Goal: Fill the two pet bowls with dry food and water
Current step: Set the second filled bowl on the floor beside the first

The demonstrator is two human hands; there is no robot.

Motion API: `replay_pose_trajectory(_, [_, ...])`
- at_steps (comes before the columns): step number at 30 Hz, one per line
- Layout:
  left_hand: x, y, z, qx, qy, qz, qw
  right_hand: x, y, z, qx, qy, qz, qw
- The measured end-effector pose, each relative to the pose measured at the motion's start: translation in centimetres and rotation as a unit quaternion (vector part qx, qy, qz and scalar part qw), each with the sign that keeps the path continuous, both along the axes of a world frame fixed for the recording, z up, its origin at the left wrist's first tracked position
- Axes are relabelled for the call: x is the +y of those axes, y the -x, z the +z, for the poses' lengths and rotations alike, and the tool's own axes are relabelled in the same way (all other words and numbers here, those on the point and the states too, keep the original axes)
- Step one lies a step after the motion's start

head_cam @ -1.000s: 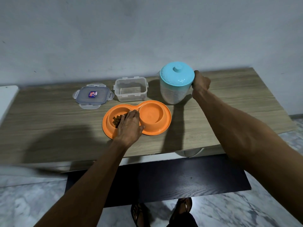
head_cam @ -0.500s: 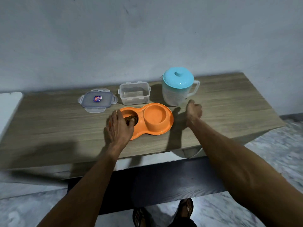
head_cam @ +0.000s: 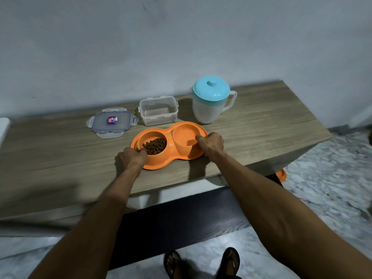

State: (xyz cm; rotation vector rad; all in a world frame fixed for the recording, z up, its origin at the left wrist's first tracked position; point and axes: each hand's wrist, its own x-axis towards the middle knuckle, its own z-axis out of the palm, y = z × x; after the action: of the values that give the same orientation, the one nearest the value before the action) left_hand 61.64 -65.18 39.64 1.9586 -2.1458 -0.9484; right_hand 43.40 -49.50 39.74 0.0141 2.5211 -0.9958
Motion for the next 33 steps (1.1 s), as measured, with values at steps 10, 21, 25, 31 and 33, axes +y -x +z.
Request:
replay_pose_trajectory(10, [4.1,0.7,1.2,0.046,-0.030,-0.002,0.998,5.1,-0.4,0.2,-0.012,0.025,-0.032,0.999])
replay_pose_trajectory(21, [16.9,8.0,4.3,0.101,-0.033,-0.037,0.994,20.0,4.7,4.0,0.018,0.092,-0.088,0.992])
replay_pose_trajectory(25, [24.5,12.1,6.0,0.117,-0.019,-0.058,0.991,28.2,7.9,6.0,0.031,0.101,-0.116,0.988])
replay_pose_trajectory(31, [37.0,18.7,7.0,0.131,-0.026,-0.104,0.986,41.9,12.7,7.4,0.045,0.092,-0.146,0.984])
replay_pose_trajectory(33, [41.0,21.5,7.4,0.142,-0.034,-0.129,0.981,46.5,14.5,8.3,0.051,0.091,-0.173,0.979])
